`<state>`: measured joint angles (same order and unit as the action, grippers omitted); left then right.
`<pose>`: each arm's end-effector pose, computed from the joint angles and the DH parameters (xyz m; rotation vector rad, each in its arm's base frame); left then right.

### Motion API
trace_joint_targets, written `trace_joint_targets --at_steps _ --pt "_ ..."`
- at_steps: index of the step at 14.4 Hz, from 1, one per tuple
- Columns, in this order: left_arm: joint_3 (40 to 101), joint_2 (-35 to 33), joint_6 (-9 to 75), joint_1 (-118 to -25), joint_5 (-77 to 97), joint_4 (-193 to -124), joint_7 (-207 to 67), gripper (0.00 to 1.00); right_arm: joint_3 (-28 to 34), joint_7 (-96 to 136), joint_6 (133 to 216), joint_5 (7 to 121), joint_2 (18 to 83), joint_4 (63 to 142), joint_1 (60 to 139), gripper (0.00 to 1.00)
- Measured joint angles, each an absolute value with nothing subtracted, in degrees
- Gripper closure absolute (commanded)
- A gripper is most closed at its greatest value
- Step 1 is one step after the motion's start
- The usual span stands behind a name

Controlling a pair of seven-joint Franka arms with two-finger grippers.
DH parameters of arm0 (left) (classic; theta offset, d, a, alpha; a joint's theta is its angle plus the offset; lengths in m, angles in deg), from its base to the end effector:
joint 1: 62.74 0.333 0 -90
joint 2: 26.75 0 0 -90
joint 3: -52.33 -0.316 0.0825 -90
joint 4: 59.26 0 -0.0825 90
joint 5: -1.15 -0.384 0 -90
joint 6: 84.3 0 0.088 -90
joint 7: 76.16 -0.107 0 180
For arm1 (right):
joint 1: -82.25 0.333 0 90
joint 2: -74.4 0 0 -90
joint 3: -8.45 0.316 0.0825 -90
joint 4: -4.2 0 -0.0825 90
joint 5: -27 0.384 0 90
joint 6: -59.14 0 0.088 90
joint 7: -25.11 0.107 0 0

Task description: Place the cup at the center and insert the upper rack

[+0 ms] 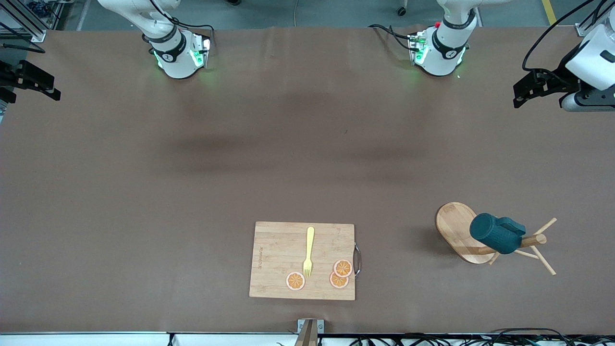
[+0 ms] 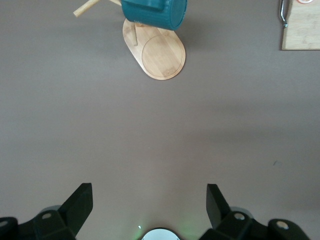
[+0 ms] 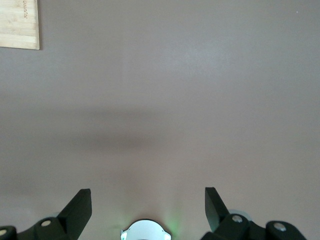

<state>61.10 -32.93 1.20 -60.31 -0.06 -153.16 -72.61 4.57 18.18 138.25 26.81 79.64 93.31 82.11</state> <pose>0.5092 -0.0588 0.6428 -3.0995 0.0717 0.0568 0.5038 -0.0377 0.6642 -3.1271 -0.0795 0.1293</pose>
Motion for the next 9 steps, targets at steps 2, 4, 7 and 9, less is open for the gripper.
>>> trace_joint_targets --at_steps 2,4,7,9 --pt "61.8 -33.1 1.3 -60.3 0.0 -153.2 -70.8 0.0 4.6 18.2 138.2 26.8 79.6 93.3 82.1 0.0" --pt "62.4 -33.2 1.3 -60.3 0.0 -153.2 -69.9 0.0 4.6 18.2 138.2 26.8 79.6 93.3 82.1 0.0" --pt "62.6 -33.2 1.6 -60.3 1.5 -152.9 -70.0 0.0 4.6 18.2 138.2 26.8 79.6 93.3 82.1 0.0" --pt "62.5 -33.2 1.6 -60.3 1.9 -152.4 -70.2 0.0 4.6 18.2 138.2 26.8 79.6 93.3 82.1 0.0"
